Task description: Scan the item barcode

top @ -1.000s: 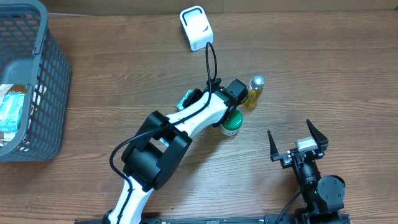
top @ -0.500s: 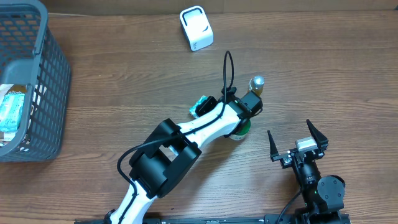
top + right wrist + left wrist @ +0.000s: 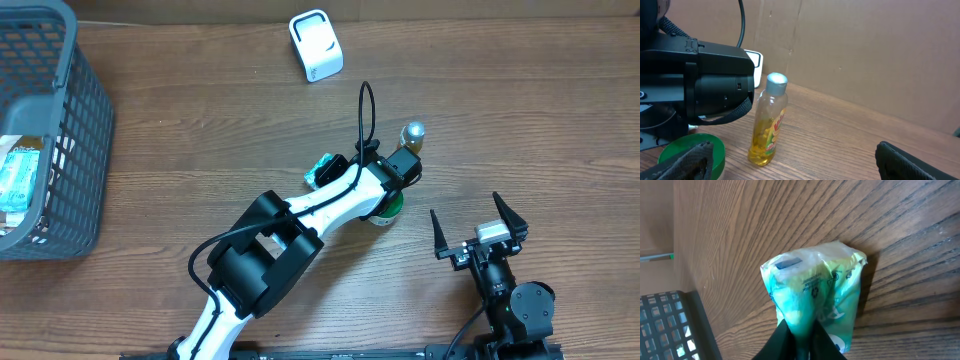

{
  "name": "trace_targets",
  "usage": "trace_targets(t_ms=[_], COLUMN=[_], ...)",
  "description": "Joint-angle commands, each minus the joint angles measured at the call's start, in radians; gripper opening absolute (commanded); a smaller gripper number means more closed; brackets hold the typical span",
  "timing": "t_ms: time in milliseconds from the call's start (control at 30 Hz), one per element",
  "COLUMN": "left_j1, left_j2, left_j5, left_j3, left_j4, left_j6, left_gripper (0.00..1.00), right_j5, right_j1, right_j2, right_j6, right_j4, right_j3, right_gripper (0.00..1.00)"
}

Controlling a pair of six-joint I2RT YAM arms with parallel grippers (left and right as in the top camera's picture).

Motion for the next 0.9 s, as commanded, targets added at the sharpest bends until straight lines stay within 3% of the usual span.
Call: trace_targets(t_ms=[0, 333, 433, 533, 600, 867], left_j1=[0.006, 0.006, 0.006, 0.008, 0.008, 0.008], left_j2=[0.011, 0.01, 0.008, 0.008, 0.008, 0.008], left_j5=[-0.016, -0.009, 0.023, 0.082, 0.101, 0.154], left_j3=[-0.006, 0.013, 0.035, 0.067, 0.084, 0.106], left_j4=[0.005, -0.005, -0.019, -0.037, -0.049, -0.083], left_j6=[-0.029, -0.08, -0.096, -0.096, -0.096, -0.095], left_gripper=[0.19, 0.27, 0.21, 0.08, 0.07, 0.17], right_j5=[0.002, 0.002, 0.002, 0.002, 0.002, 0.002], right_j1=[0.004, 0.004, 0.004, 0.004, 0.004, 0.004], right_j2=[-0.007, -0.007, -0.007, -0.007, -0.007, -0.007], right_j6=[0.004, 0.004, 0.004, 0.004, 0.004, 0.004], right_j4=[0.003, 0.002, 0.003, 0.002, 0.003, 0.003], right_j3=[-0.011, -0.011, -0.011, -0.011, -0.011, -0.011], right_gripper=[1.0, 1.0, 1.0, 1.0, 1.0, 1.0])
